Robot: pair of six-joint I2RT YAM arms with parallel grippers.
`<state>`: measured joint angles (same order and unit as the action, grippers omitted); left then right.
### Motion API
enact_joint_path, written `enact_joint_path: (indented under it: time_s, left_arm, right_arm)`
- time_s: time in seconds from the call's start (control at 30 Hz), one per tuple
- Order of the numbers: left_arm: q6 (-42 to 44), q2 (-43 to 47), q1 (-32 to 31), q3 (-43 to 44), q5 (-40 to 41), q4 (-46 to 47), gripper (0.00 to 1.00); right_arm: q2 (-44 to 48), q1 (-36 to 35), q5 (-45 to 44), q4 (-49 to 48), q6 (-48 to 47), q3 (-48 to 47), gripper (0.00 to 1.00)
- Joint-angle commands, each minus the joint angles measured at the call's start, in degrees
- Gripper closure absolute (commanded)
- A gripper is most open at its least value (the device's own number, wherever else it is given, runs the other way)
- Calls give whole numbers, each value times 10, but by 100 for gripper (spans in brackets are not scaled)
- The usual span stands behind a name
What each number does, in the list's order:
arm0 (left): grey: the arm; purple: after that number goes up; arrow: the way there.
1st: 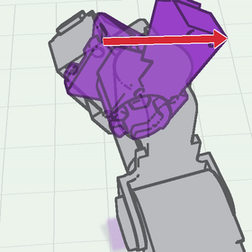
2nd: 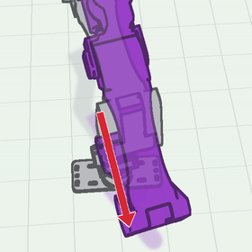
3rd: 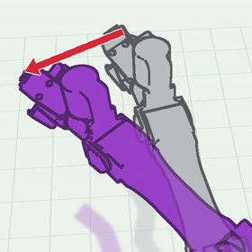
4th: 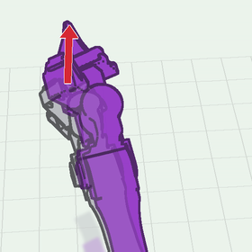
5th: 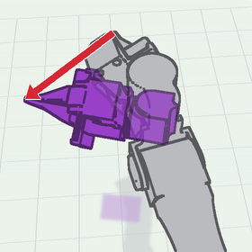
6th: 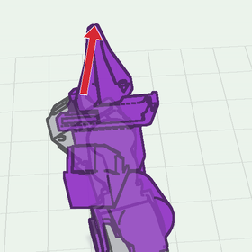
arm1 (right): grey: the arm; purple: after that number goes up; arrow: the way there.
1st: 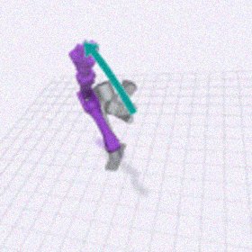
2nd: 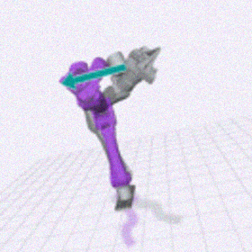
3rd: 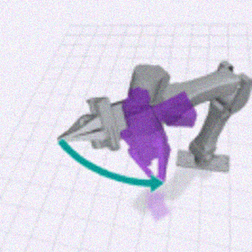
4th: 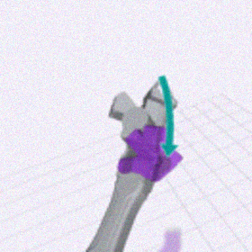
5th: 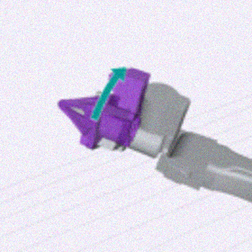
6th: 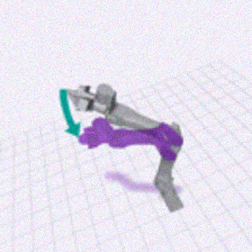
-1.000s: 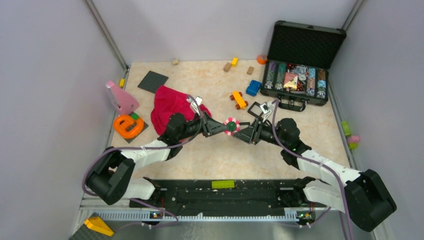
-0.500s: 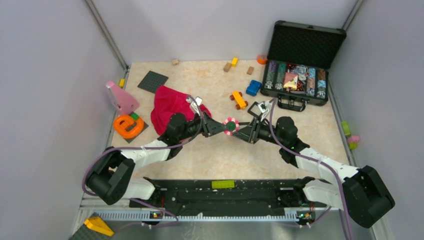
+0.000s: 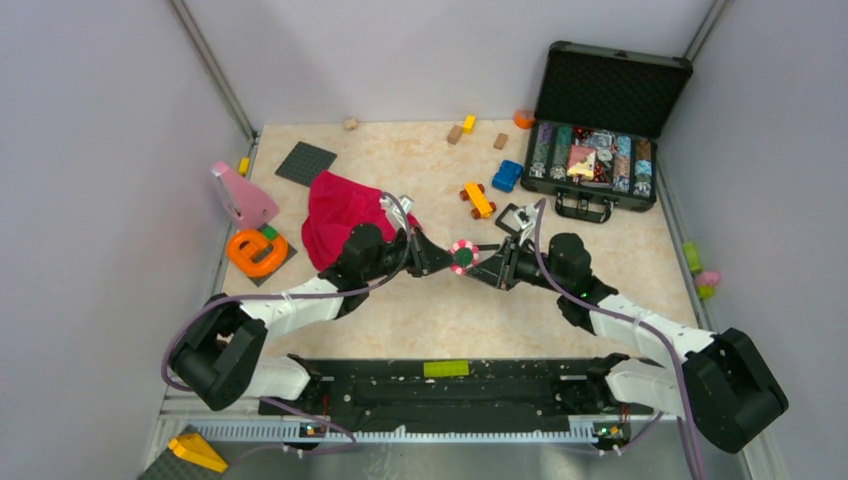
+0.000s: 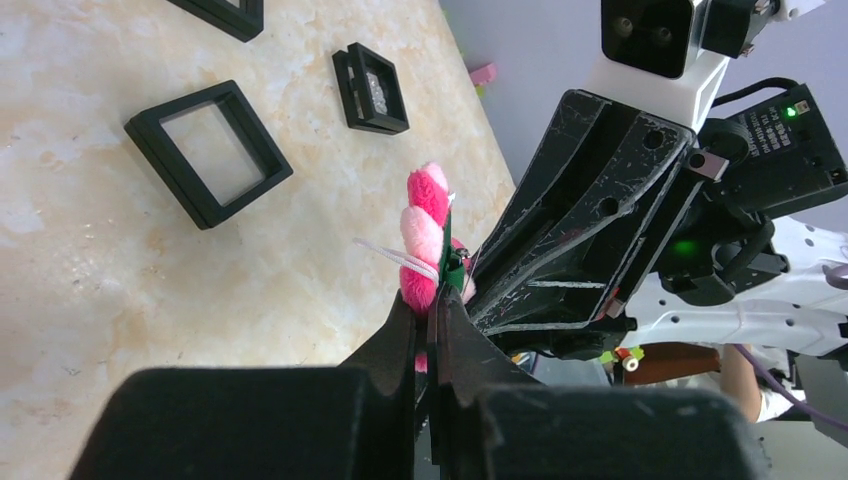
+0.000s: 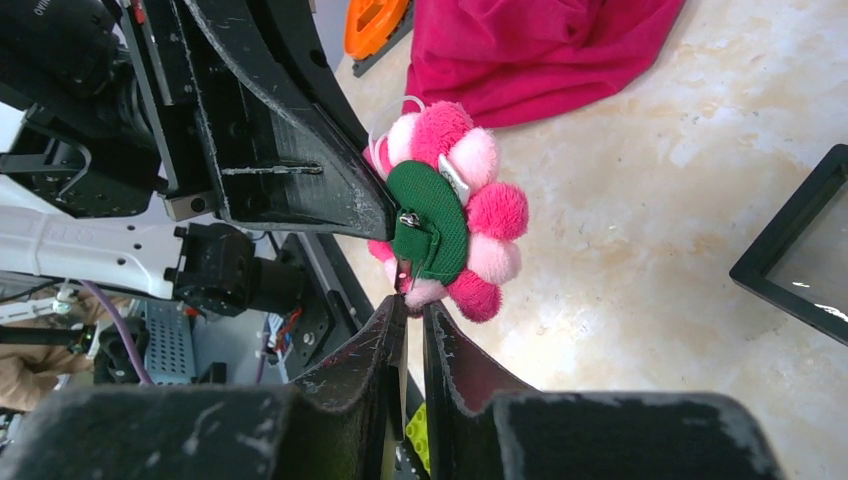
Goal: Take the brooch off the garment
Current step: Close the brooch.
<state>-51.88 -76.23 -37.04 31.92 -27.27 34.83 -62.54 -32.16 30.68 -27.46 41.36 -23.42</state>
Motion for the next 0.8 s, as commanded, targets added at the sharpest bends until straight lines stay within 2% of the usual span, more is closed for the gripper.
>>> enact_joint_path:
  time_s: [0.0, 0.77]
  left_arm:
    - [39, 13, -12, 23, 15, -54, 100]
    - [128, 27, -51, 63, 104, -192, 100]
  right_arm:
    - [-2, -8, -2, -35, -11, -41, 88]
    - [-2, -8, -21, 16, -39, -55, 84]
